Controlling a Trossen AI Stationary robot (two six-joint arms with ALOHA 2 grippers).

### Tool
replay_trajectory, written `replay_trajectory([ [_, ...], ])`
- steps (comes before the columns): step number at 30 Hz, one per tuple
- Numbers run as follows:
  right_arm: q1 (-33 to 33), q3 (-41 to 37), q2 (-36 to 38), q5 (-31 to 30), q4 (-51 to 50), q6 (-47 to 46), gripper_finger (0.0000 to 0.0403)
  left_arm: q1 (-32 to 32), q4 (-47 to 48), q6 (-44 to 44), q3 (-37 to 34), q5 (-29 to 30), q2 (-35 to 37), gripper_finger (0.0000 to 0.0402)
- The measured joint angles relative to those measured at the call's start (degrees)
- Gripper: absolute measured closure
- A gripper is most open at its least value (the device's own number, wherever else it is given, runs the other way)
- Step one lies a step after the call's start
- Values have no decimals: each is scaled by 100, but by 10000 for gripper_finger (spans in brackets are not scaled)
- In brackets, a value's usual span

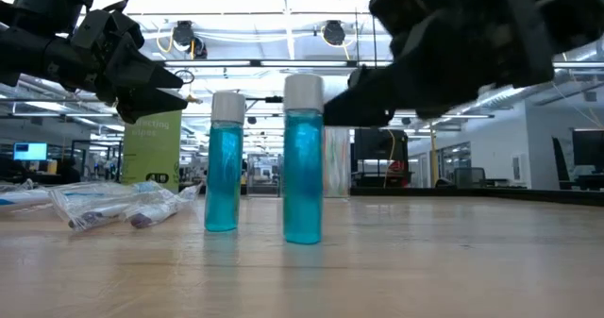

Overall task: Pick & Place toothbrushing station
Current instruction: Put the blue mouthwash into the transparent organizer

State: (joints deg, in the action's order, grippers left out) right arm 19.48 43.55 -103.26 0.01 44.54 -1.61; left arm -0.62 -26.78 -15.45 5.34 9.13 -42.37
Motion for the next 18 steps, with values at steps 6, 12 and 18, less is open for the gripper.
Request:
replay_trajectory([
  [6, 231, 0, -40, -98, 49, -89, 140, 0, -1, -15, 0, 0, 0, 121],
  [12, 459, -7, -194, -851, 45, -554, 140, 0, 0, -37, 0, -2, 1, 121],
  [18, 799, -2, -215, -1589, 245, -737, 140, 0, 1, -39, 0, -2, 2, 121],
])
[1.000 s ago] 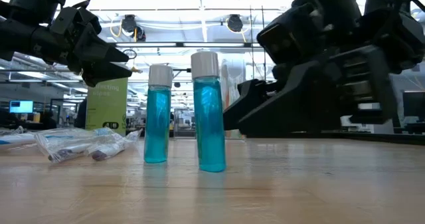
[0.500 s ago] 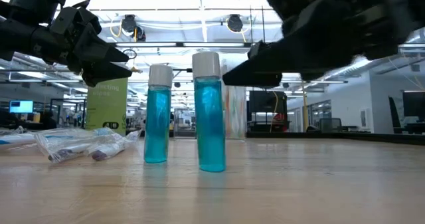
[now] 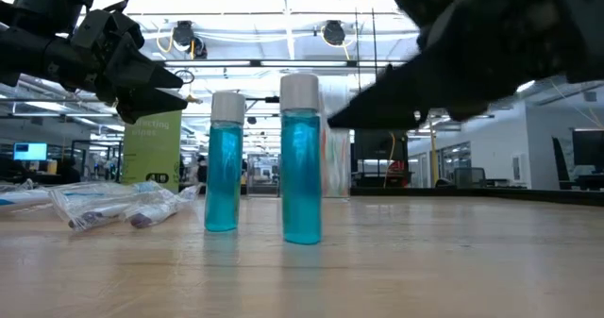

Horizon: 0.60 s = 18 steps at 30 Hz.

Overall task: Pick & Place toothbrushing station
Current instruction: Put the blue mouthwash into the transparent organizer

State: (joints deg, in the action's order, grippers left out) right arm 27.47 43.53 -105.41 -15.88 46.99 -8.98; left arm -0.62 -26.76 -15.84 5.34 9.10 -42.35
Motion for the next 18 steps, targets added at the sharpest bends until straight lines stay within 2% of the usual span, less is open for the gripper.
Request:
replay_trajectory([
  [6, 215, 124, 2, -537, 68, 90, 140, 0, 0, -2, 0, 0, -2, 121],
  [14, 141, 582, 2, -507, -71, 589, 140, 0, 14, -129, 0, 0, -1, 121],
  [18, -35, 634, 2, -442, -74, 407, 140, 0, 50, -236, 0, 0, -2, 121],
])
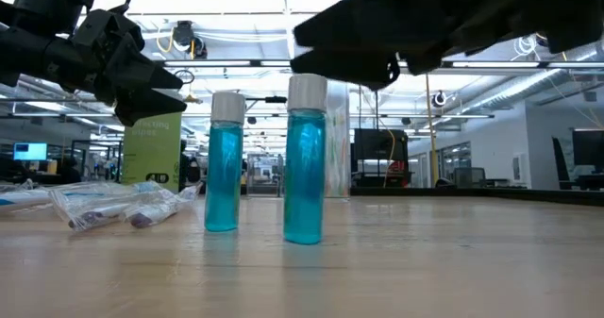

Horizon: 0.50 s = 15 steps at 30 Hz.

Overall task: Pick & Place toothbrushing station
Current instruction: Put the blue mouthwash into the transparent organizer

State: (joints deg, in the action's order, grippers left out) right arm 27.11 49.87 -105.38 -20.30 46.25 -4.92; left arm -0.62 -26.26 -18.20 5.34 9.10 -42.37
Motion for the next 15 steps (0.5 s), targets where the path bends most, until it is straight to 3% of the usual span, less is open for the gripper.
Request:
replay_trajectory([
  [3, -13, 0, 0, 286, -58, -214, 140, 0, 44, -2, 0, 0, 0, 121],
  [15, 149, -2, -603, 390, 413, -195, 140, 0, 114, -79, 0, 0, 0, 121],
])
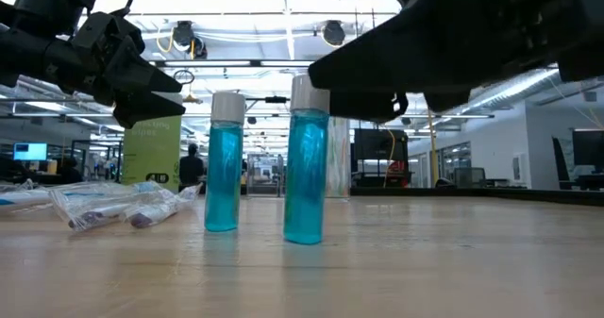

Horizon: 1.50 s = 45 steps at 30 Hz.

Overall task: Pick & Place toothbrushing station
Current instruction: Put the blue mouthwash into the transparent organizer

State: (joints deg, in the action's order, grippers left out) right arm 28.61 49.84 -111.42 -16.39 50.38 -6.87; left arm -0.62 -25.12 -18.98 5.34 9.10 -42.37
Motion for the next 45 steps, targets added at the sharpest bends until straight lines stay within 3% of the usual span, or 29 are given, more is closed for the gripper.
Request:
replay_trajectory([
  [30, -141, 24, -1133, 28, 898, -305, 140, -2, 4, 50, 0, 2, 0, 121],
  [40, -234, 314, -1488, 470, 931, -300, 140, -1, 0, 42, 0, 2, 0, 121],
  [45, -239, 334, -1508, 445, 941, -256, 163, -2, 10, 22, 0, 2, 0, 121],
])
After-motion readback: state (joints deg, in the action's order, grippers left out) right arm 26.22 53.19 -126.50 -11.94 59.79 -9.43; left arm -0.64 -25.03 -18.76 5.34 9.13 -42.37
